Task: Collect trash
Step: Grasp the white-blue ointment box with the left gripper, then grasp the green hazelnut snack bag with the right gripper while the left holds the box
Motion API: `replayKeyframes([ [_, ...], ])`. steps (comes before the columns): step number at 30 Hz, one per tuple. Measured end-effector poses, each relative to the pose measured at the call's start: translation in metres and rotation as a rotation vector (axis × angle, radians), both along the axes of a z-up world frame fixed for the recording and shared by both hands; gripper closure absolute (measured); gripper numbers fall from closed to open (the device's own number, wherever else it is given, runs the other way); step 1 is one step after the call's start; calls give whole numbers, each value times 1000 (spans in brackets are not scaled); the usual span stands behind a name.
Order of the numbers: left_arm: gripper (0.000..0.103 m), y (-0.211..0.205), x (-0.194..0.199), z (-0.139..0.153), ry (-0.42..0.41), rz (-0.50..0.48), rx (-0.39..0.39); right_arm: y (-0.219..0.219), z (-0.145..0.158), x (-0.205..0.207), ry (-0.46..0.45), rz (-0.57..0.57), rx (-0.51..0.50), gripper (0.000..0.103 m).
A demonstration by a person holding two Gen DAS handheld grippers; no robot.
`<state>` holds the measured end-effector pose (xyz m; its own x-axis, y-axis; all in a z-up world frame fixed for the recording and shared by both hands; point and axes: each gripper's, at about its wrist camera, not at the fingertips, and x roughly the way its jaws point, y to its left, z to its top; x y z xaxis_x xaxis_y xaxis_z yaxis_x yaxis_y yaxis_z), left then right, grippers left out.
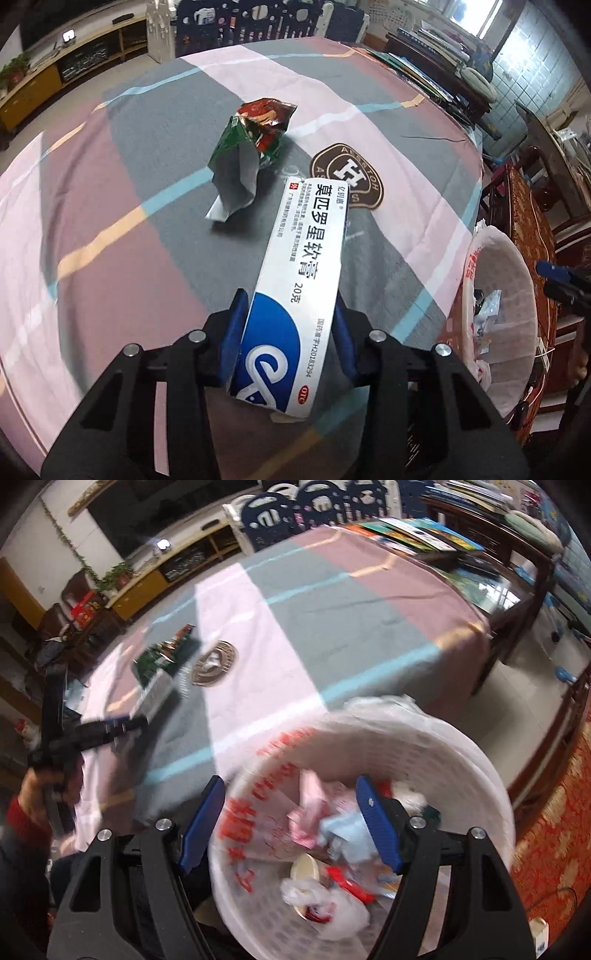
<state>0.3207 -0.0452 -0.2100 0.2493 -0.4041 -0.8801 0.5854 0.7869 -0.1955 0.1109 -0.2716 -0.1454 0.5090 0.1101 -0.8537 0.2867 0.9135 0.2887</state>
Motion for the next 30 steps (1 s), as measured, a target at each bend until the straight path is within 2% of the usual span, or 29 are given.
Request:
replayKeyframes([
  [2,59,27,-23,10,-38,66,-21,12,6,20,-41,34,2,31],
  [5,59,71,-44,26,-93,232,-46,32,11,60,-96,78,37,31],
  [8,59,110,-58,35,-195,405,6,54,11,109,-127,60,82,26],
  [11,59,129,-70,39,-275,519,67,79,6,158,-117,42,113,22],
  [15,59,144,-76,42,-280,596,-8,107,-13,221,-62,-13,170,15],
  [17,59,152,-79,38,-259,611,-68,118,-25,245,-17,-30,156,15],
  [20,59,148,-76,31,-234,624,-84,140,-42,268,45,-19,28,15],
  [22,59,147,-75,27,-227,628,-82,157,-52,274,60,36,-54,15],
  [23,59,147,-75,25,-225,629,-80,163,-54,274,59,61,-94,18],
  [25,59,147,-76,23,-222,630,-83,174,-57,267,55,111,-158,51],
  [28,59,149,-77,21,-218,637,-76,181,-56,249,32,177,-184,59],
  [30,59,150,-79,21,-225,646,-67,180,-51,234,16,201,-196,61],
])
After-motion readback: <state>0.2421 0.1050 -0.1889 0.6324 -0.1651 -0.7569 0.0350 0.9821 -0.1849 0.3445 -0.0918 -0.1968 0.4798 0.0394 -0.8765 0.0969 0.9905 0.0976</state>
